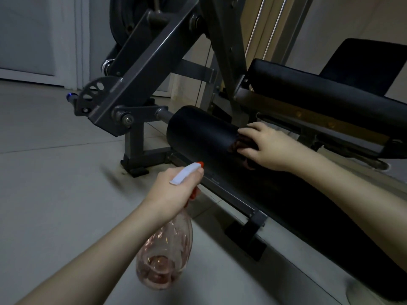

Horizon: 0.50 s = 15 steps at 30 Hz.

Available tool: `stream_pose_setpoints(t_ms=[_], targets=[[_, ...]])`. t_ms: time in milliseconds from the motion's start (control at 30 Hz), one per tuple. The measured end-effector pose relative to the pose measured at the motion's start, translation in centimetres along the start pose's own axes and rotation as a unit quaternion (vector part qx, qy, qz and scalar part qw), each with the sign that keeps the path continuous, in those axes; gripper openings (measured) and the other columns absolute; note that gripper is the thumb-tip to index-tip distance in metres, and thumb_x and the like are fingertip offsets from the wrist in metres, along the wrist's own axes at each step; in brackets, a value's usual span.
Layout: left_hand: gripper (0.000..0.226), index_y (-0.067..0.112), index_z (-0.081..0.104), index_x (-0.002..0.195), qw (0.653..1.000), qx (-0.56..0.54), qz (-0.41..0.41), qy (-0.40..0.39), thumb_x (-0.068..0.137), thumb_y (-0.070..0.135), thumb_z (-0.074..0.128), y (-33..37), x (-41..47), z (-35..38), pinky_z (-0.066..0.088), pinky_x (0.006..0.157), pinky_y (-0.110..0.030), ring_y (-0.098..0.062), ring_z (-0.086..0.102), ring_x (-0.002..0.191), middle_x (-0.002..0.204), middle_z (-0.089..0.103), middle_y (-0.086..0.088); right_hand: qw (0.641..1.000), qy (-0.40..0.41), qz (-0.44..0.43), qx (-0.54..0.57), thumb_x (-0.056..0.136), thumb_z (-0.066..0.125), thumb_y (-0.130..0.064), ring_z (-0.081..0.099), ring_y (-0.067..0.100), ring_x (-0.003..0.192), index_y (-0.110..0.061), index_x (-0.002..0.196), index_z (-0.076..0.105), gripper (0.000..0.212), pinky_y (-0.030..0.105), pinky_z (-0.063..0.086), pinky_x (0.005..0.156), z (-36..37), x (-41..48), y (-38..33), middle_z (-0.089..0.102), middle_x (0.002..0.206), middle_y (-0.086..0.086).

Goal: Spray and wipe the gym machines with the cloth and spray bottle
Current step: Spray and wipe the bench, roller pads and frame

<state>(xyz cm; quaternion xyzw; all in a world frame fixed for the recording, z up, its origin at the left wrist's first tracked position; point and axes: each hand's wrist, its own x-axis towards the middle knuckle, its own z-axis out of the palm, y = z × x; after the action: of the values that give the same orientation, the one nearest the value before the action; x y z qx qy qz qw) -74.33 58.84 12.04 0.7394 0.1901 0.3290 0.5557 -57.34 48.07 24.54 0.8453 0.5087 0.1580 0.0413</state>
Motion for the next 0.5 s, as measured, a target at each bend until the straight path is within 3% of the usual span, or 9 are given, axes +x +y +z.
stream_pose_setpoints(t_ms=[167,333,433,500], targets=[[0.044,0.012,0.062,0.072,1.000,-0.003,0.002,-0.003,0.092,0.048,0.048,-0.1,-0.2,0.2,0.044,0.059,-0.027,-0.018,0.062,0.066,0.075,0.070,-0.010,0.991,-0.008,0.036,0.131,0.096,0.050,-0.032,0.053,0.021,0.113,-0.022,0.131,0.053,0.036,0.029,0.041,0.093,-0.8,1.7,2.8,0.056,0.128,0.006],[0.043,0.013,0.063,0.075,1.000,0.005,0.011,-0.007,0.094,0.048,0.047,0.2,-0.2,0.3,0.045,0.060,-0.028,-0.022,0.063,0.069,0.075,0.069,-0.008,0.980,-0.009,0.114,0.166,0.097,0.049,-0.029,0.055,0.026,0.111,-0.018,0.132,0.052,0.037,0.033,0.043,0.091,-1.2,2.4,3.5,0.056,0.128,0.012],[0.044,0.015,0.060,0.068,1.000,-0.006,0.012,-0.008,0.094,0.049,0.048,0.1,-0.1,0.4,0.042,0.058,-0.027,-0.017,0.059,0.064,0.075,0.068,-0.011,0.977,0.101,0.094,0.162,0.096,0.050,-0.028,0.053,0.025,0.114,-0.020,0.134,0.048,0.039,0.036,0.046,0.095,-1.5,1.3,2.2,0.052,0.131,0.009],[0.043,0.017,0.059,0.066,1.000,-0.011,0.008,-0.003,0.094,0.048,0.048,-0.1,0.1,0.5,0.042,0.058,-0.028,-0.017,0.059,0.065,0.075,0.068,-0.013,0.987,0.110,0.045,0.106,0.093,0.052,-0.033,0.042,0.025,0.128,-0.024,0.141,0.039,0.050,0.038,0.038,0.105,-0.7,-0.2,0.2,0.038,0.145,0.007]])
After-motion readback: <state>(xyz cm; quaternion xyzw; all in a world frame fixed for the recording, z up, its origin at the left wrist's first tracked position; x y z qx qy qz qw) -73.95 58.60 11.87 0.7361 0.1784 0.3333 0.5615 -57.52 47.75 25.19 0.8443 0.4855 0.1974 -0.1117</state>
